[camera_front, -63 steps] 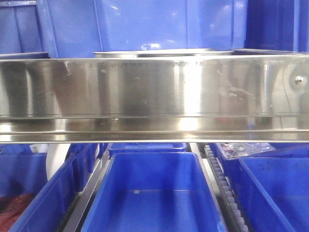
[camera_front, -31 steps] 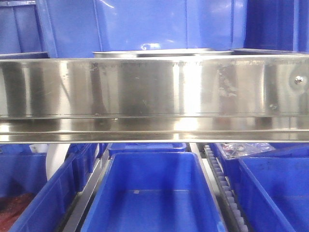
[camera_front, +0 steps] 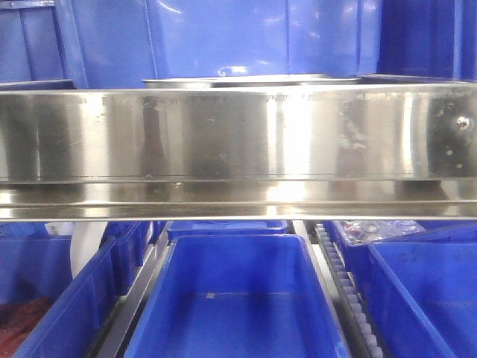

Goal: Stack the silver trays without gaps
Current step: 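Grasp the tray's side rims with left and right grippers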

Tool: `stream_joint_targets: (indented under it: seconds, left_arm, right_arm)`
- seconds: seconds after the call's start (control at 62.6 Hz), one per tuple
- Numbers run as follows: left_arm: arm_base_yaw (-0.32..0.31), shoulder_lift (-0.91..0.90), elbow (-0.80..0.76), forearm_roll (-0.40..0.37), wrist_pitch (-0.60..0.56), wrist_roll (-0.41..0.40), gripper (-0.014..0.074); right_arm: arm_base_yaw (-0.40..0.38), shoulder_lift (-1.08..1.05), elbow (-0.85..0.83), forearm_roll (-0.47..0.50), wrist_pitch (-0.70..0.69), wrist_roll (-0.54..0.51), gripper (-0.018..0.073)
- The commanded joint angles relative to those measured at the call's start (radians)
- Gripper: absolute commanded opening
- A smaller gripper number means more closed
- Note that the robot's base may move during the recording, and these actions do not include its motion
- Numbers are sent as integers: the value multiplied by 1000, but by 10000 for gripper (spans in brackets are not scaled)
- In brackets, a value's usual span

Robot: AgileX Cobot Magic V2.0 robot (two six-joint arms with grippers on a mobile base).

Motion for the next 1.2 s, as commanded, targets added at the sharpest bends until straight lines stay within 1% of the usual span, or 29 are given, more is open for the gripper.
stream_joint_targets:
  seconds: [0.0, 0.064, 0.144, 0.224, 0.336, 0.431, 0.639, 0.831, 1.183]
  left_arm:
    - [-2, 59, -121, 72, 33, -141, 443]
    - [11, 117, -179, 89, 62, -184, 443]
    - [37, 170, -228, 87, 68, -226, 443]
    - [63, 215, -256, 85, 71, -252, 444]
    - [99, 267, -269, 79, 55, -260, 443]
    - [115, 300, -269, 77, 32, -270, 443]
    - [115, 362, -269, 76, -10, -270, 443]
    - [115, 399, -269, 62, -75, -270, 443]
    - [115, 453, -269, 59, -107, -278, 443]
  right_arm:
    - [3, 75, -153, -92, 28, 92, 613]
    - [3, 142, -225, -161, 64, 173, 613]
    - [3, 204, -285, -202, 88, 208, 613]
    - [3, 258, -322, -207, 87, 212, 613]
    - [3, 313, -346, -203, 84, 212, 613]
    - [2, 352, -349, -202, 78, 213, 613]
    - [0, 418, -349, -193, 47, 216, 613]
    - [0, 476, -349, -193, 30, 216, 613]
    - [-6, 545, -349, -193, -33, 216, 613]
